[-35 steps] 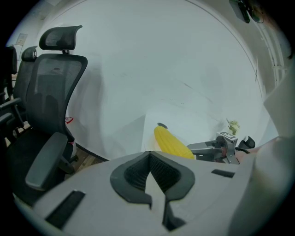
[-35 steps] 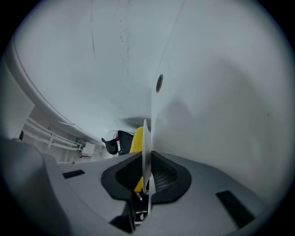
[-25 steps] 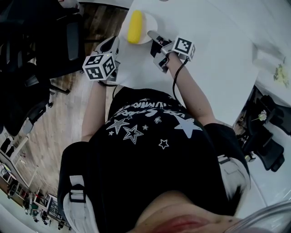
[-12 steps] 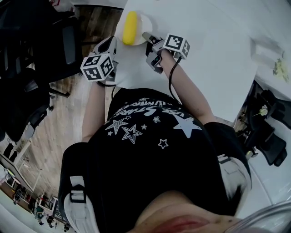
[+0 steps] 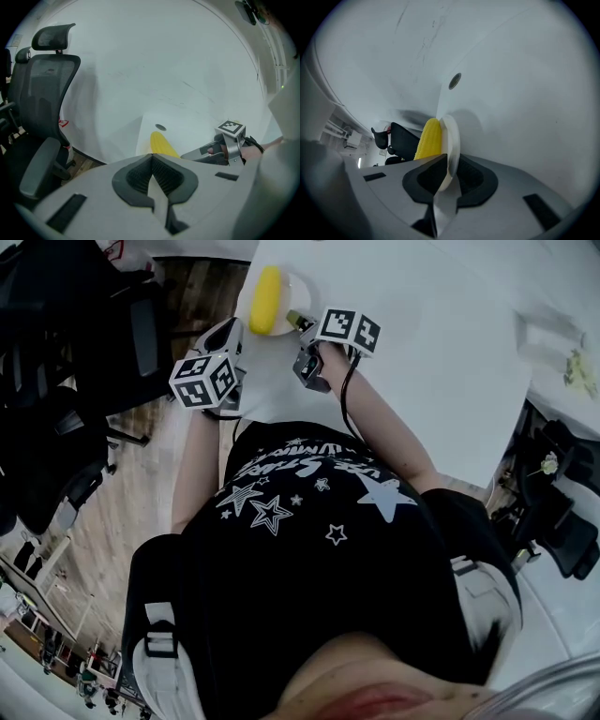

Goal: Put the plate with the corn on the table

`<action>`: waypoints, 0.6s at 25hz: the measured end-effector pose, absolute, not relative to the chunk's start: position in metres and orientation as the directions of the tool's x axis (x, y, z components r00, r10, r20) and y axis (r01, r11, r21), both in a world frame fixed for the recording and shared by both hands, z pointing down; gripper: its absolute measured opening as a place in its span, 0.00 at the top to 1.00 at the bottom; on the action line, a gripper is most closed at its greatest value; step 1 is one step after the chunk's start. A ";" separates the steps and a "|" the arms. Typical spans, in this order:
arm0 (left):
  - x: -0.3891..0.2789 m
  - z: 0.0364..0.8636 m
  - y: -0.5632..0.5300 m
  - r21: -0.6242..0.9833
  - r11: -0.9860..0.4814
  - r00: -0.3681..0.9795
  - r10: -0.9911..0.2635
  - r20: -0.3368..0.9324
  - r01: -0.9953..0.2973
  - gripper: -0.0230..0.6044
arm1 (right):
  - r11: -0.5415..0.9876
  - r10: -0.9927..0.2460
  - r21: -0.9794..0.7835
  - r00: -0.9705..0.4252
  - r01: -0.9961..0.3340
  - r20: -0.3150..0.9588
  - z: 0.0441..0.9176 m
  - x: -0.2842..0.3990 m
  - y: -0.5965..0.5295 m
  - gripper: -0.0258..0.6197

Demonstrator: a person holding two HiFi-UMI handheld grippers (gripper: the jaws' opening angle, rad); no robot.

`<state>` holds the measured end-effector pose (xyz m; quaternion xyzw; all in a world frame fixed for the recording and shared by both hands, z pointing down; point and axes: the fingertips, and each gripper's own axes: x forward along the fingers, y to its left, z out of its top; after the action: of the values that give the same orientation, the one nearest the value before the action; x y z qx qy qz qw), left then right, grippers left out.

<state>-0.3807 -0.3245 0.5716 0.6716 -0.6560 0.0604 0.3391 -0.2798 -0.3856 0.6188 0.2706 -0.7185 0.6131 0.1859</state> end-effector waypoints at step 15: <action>-0.382 0.566 -0.313 0.355 0.095 0.118 -0.839 0.532 -0.930 0.96 | 0.462 -0.199 -0.513 -0.648 -0.724 0.735 0.614 -0.273 -0.381 0.73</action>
<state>-0.3817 -0.3128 0.5665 0.6694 -0.6606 0.0685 0.3330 -0.2730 -0.3808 0.6138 0.2888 -0.7990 0.4309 0.3042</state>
